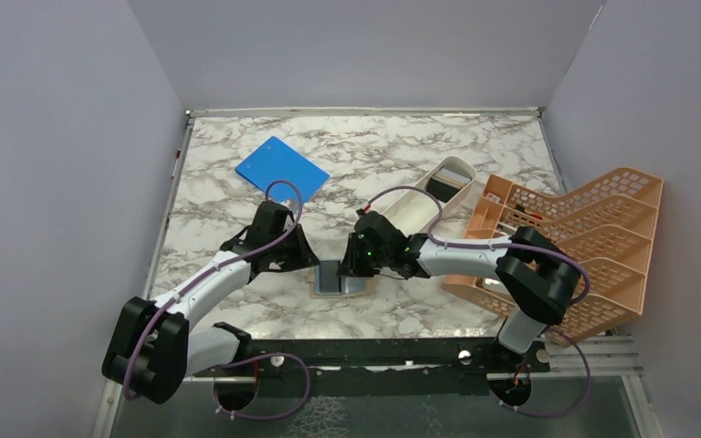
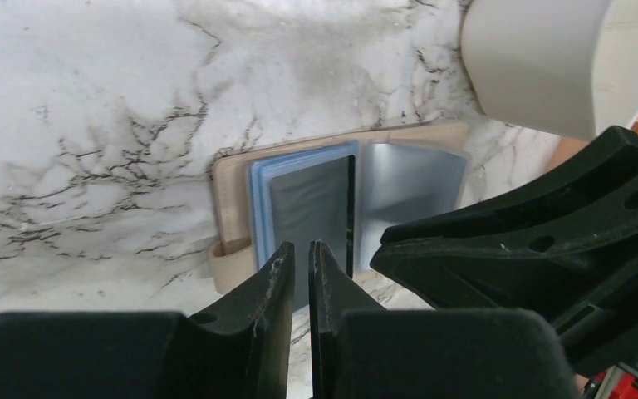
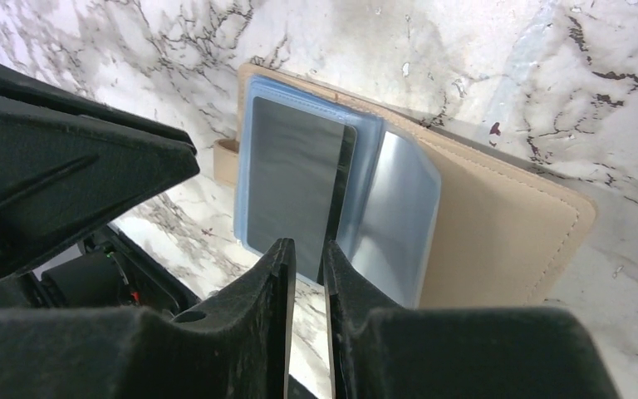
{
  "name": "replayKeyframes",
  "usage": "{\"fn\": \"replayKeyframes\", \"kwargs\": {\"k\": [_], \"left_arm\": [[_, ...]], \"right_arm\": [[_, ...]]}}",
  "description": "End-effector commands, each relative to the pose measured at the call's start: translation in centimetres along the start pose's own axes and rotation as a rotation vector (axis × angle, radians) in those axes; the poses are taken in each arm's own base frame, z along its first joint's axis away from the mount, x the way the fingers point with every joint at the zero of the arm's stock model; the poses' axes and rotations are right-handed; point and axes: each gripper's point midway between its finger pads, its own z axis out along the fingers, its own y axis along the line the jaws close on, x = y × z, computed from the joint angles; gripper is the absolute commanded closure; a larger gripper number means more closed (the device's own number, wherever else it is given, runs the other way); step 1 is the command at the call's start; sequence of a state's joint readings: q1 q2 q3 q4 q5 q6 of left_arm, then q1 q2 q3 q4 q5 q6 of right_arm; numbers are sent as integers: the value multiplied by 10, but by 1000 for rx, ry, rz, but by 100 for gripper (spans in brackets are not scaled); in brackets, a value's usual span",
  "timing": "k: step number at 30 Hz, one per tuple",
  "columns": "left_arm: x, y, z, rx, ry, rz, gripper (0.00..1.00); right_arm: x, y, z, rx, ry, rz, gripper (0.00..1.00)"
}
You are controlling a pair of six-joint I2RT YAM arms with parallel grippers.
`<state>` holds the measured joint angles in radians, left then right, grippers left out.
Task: Put the credit cards into the card holder
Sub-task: Insert the credit card into the card holder.
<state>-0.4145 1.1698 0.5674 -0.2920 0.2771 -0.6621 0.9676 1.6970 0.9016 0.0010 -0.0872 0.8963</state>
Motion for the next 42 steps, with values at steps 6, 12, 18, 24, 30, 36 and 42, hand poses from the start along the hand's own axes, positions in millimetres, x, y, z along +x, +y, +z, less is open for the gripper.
{"fn": "replayKeyframes", "kwargs": {"k": [6, 12, 18, 24, 30, 36, 42], "left_arm": [[14, -11, 5, 100, 47, -2, 100], [20, 1, 13, 64, 57, -14, 100], [24, 13, 13, 12, 52, -15, 100], [22, 17, 12, -15, 38, -14, 100], [24, 20, 14, -30, 45, -10, 100], [26, 20, 16, -32, 58, -5, 100], [28, 18, 17, -19, 65, -6, 100]], "right_arm": [[-6, 13, 0, -48, -19, -39, 86], [2, 1, 11, -18, 6, -32, 91], [17, -20, 18, 29, 33, -13, 92], [26, -39, 23, 85, 48, -7, 92], [28, -44, 23, 96, 46, -3, 92], [29, -42, 24, 84, 47, 0, 92], [29, -39, 25, 71, 51, 1, 92]]}}
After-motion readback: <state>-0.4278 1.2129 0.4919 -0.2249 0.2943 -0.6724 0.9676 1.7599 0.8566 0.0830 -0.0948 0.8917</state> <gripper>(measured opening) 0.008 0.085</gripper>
